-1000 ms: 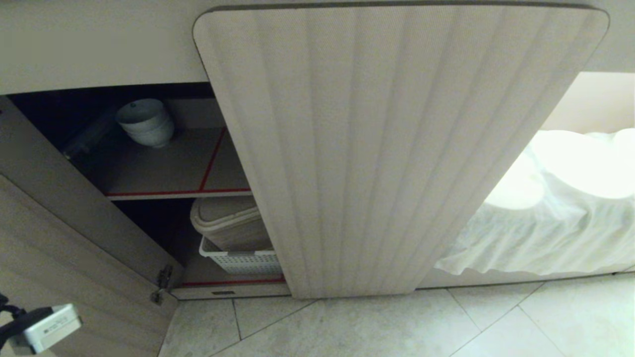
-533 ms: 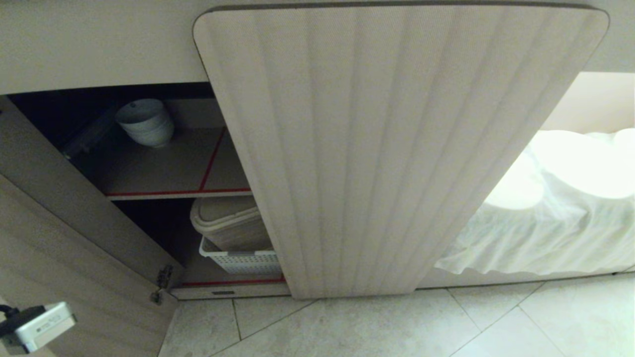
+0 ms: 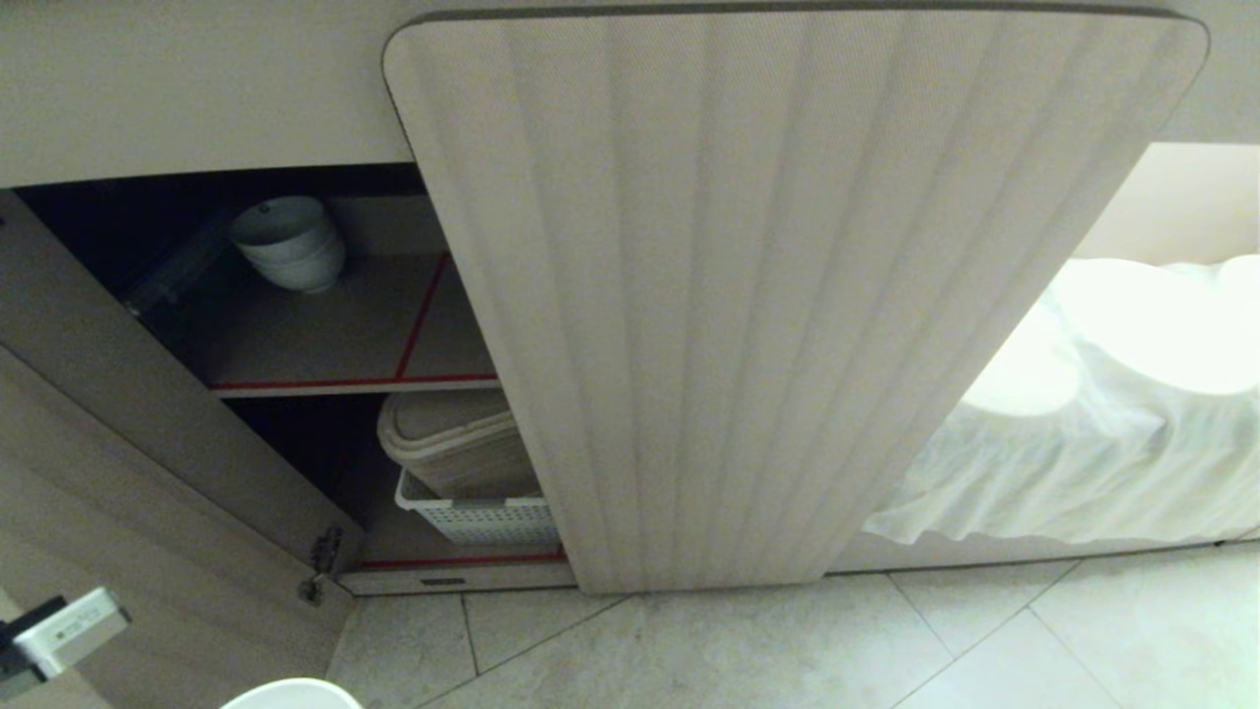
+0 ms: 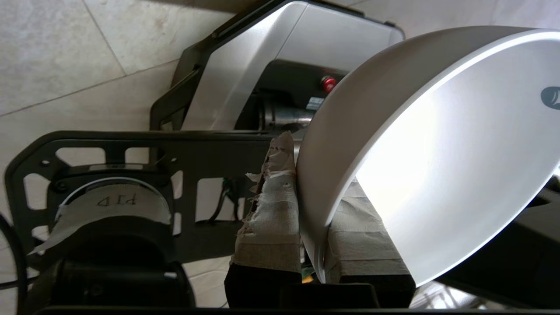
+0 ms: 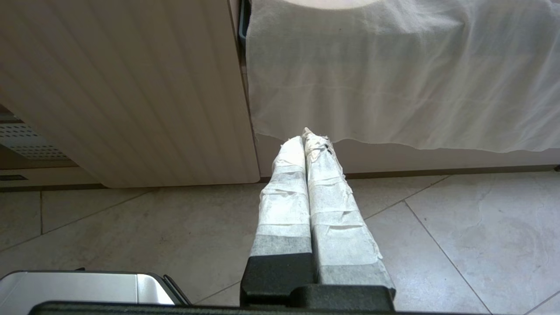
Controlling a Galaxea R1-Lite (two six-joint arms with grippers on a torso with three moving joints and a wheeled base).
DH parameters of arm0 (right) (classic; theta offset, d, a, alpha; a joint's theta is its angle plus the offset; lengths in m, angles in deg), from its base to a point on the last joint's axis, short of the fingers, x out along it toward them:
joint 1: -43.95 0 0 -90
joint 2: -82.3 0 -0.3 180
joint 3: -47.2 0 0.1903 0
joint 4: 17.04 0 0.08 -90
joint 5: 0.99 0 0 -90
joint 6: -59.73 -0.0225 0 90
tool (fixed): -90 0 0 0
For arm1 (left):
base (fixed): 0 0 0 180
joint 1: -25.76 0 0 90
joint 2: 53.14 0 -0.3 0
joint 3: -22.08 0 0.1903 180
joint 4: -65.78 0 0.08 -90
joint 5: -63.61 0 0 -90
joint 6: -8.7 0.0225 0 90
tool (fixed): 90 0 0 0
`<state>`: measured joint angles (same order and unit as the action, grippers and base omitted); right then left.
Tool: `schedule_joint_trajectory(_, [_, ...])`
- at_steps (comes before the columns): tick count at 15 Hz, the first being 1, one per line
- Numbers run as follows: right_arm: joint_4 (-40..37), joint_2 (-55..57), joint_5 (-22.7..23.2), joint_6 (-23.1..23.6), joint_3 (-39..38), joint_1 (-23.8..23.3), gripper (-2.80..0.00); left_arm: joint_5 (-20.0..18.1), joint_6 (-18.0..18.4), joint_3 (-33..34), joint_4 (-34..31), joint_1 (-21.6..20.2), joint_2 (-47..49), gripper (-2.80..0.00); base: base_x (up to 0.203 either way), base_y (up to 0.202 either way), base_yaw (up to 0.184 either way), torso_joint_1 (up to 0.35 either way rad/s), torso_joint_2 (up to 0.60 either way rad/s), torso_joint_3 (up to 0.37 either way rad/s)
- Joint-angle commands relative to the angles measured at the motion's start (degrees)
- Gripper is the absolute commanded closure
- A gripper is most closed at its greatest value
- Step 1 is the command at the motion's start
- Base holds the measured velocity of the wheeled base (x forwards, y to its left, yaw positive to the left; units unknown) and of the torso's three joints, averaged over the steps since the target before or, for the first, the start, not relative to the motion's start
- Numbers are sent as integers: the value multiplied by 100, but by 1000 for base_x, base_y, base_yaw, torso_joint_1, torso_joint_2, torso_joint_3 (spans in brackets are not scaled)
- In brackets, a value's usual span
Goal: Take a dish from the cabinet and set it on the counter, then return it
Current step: Put it back into the cabinet
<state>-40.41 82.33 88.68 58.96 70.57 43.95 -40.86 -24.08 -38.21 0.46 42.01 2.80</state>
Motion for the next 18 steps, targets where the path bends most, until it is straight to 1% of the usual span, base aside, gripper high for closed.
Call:
schedule_joint_trajectory(1, [4,-2,-2,-2,0,7,0,15,-287,17,321,-15,50,0,0,0,0,0,0,0])
schedule_joint_trajectory(2, [0,-2,-2,-2,0,0,0,43,-510,6,504,-9,127,0,0,0,0,0,0,0])
schedule_joint_trajectory(3, [2,-2,-2,-2,0,8,0,123,-630,2,645,-8,228,0,0,0,0,0,0,0])
schedule_joint_trajectory(5, [9,-2,-2,-2,0,9,0,363,-681,-5,813,-8,432,0,0,0,0,0,0,0])
schedule_joint_trajectory(7, [8,-2,-2,-2,0,8,0,500,-715,1,1062,-22,639,0,0,0,0,0,0,0])
schedule_joint_trajectory(8, [9,-2,-2,-2,0,9,0,555,-810,1,1197,-54,754,0,0,0,0,0,0,0])
schedule_joint_trajectory(11, [0,-2,-2,-2,0,0,0,693,-1271,-12,1602,-86,1098,0,0,0,0,0,0,0])
schedule_joint_trajectory(15, [9,-2,-2,-2,0,0,0,746,-1636,-67,1789,-150,1588,0,0,0,0,0,0,0])
schedule_joint_trajectory(16, [0,-2,-2,-2,0,3,0,744,-1672,-82,1814,-199,1713,0,0,0,0,0,0,0])
schedule_joint_trajectory(18, [9,-2,-2,-2,0,0,0,728,-1696,-63,2097,-340,1913,0,0,0,0,0,0,0])
